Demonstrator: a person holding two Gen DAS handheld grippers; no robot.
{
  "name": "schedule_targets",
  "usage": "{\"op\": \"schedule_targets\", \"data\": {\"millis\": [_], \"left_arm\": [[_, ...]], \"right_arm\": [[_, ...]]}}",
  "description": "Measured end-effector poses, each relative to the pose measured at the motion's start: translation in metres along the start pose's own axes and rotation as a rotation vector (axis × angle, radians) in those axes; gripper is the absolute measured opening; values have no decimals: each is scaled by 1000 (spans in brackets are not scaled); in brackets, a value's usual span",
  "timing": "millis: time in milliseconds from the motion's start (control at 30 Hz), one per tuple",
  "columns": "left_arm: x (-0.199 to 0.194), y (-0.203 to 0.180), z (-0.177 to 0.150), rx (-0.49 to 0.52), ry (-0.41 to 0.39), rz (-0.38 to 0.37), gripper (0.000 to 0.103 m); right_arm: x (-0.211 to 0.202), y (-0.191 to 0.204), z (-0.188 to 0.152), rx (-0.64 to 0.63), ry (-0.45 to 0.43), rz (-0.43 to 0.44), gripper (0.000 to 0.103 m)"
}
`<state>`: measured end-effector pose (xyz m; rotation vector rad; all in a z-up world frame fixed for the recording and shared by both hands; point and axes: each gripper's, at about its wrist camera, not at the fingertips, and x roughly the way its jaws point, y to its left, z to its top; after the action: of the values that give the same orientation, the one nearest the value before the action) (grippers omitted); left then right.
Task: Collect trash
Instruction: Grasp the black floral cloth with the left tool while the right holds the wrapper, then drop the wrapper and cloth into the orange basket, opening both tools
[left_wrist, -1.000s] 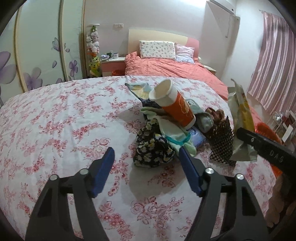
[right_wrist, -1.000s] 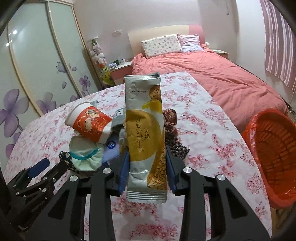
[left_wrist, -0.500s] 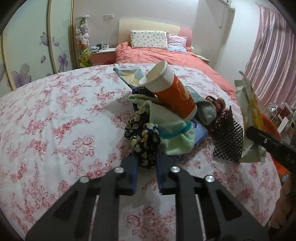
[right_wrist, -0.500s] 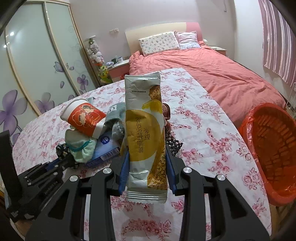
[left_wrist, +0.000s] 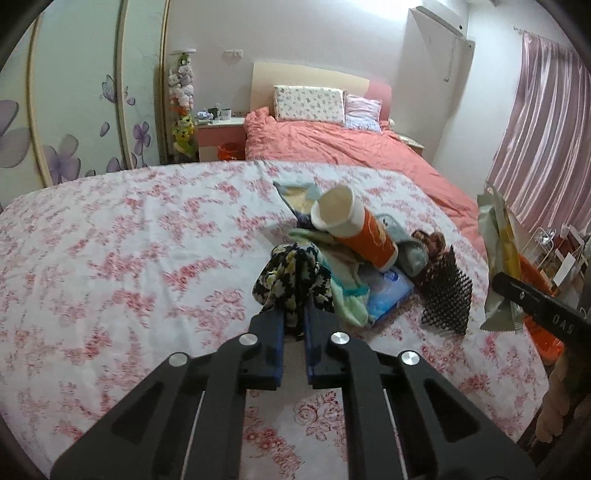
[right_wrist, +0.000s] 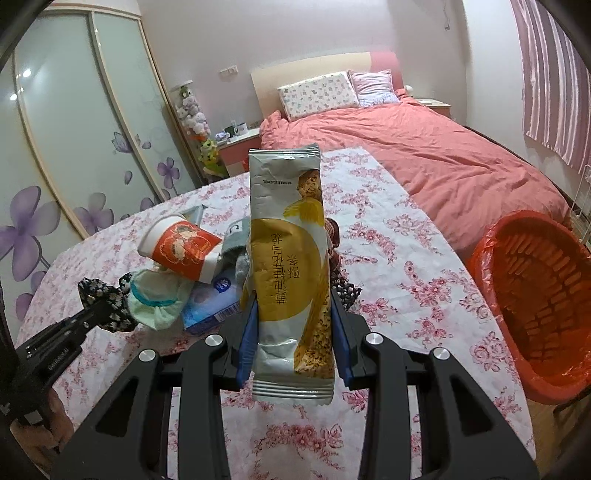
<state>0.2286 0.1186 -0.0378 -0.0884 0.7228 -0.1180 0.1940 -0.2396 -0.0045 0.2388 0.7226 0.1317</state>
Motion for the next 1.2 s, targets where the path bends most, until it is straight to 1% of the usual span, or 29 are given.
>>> {"op": "schedule_targets", "data": {"millis": [233, 500, 700, 900, 1000, 1200], "left_arm": [[-31, -1, 14, -5, -67, 1, 9], [-54, -24, 19, 15, -98, -35, 9], [-64, -57, 19, 43, -111, -87, 9], [-69, -100, 19, 81, -117, -155, 9], [-68, -119, 18, 96, -116, -186, 9], [-62, -163, 16, 125, -102, -272, 9]], "right_arm": [[-20, -2, 2, 3, -35, 2, 36], [-43, -8, 0, 10, -73, -5, 36], [-62, -25, -4, 30, -103, -23, 36], [-80, -50, -7, 64, -130, -53, 36], [-88, -64, -9, 83, -145, -77, 36], [-94, -95, -9, 126, -158, -128, 36]]}}
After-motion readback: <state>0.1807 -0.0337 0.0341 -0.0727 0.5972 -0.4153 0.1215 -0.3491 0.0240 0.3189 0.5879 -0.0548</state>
